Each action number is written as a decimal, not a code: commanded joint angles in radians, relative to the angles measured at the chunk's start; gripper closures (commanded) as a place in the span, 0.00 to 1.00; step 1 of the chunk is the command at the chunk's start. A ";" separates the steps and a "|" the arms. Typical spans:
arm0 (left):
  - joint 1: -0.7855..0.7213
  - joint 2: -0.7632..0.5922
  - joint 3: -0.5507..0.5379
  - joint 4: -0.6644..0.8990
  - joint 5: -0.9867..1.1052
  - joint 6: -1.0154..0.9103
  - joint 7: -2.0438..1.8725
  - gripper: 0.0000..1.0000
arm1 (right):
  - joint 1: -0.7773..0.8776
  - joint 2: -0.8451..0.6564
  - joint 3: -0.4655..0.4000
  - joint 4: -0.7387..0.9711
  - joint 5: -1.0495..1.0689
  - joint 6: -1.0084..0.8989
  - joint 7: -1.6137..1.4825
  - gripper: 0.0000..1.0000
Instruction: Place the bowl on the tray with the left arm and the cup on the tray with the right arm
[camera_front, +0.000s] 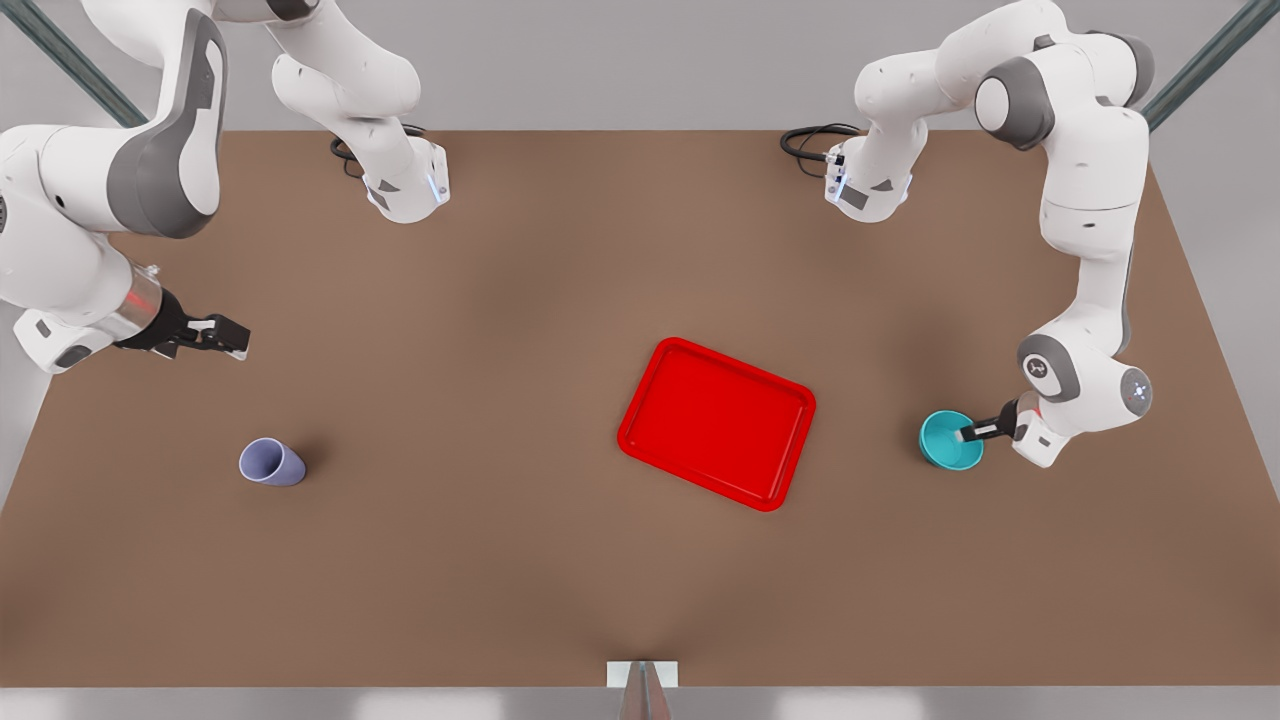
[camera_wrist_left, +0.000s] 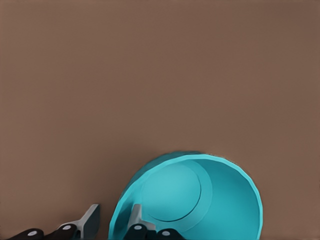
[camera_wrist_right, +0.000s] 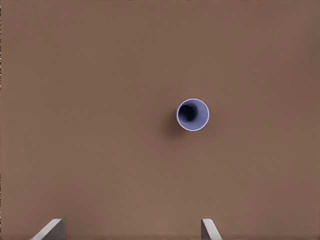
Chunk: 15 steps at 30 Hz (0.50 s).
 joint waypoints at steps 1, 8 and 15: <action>0.000 0.000 0.000 0.000 0.000 0.000 0.000 0.79 | 0.000 0.000 0.000 0.000 0.001 0.000 0.002 0.00; 0.000 -0.014 -0.009 0.011 -0.078 -0.021 -0.040 0.79 | -0.001 0.000 0.000 0.000 0.001 0.000 0.002 0.00; -0.182 -0.057 -0.170 0.106 -0.151 -0.051 -0.354 0.79 | -0.001 0.001 0.000 0.000 0.001 0.000 0.002 0.00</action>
